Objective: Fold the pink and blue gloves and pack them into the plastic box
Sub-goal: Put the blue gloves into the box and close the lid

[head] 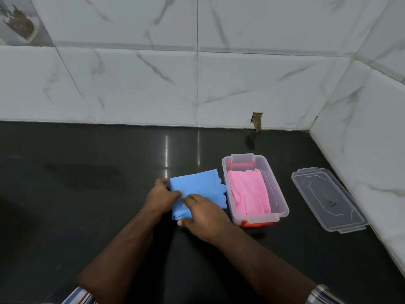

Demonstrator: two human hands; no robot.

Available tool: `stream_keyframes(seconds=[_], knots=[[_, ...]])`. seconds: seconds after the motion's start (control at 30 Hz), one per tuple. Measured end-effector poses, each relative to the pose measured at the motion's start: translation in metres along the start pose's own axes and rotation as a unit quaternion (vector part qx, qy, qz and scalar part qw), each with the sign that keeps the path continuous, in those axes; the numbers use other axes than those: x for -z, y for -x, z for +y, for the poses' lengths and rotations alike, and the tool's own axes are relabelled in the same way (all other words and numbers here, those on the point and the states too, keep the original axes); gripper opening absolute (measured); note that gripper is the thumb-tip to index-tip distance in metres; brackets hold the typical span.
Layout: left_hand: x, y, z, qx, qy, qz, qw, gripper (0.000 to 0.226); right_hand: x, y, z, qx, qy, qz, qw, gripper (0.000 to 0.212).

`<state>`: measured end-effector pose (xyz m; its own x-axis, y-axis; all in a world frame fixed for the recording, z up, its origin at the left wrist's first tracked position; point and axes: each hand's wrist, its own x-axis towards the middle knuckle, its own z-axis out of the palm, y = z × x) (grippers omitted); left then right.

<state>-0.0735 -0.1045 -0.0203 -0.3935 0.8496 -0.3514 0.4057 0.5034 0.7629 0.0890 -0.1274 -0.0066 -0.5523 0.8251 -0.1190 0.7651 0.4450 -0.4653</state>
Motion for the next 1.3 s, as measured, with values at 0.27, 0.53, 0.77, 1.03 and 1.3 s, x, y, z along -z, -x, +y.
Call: stream_keyframes(seconds=[0.27,0.53,0.77,1.03,1.3], knots=[[0.015,0.014,0.025,0.134,0.343,-0.155,0.916,0.022,-0.009,0.007,0.009,0.021,0.05,0.134,0.989,0.064],[0.058,0.024,0.044,-0.1,0.332,-0.239,0.907,0.039,0.069,0.007,-0.014,-0.018,-0.211,0.29,0.933,0.029],[0.039,0.037,0.075,-0.097,0.389,-0.366,0.84,0.056,0.144,0.024,0.014,-0.049,-0.646,0.101,0.755,0.03],[-0.04,0.067,0.105,-0.07,0.405,-0.225,0.883,0.034,0.133,0.041,0.072,-0.183,-0.514,0.201,0.814,0.056],[-0.075,0.068,0.116,-0.11,0.219,-0.164,0.955,0.049,0.126,0.053,0.117,-0.194,-0.312,0.248,0.897,0.063]])
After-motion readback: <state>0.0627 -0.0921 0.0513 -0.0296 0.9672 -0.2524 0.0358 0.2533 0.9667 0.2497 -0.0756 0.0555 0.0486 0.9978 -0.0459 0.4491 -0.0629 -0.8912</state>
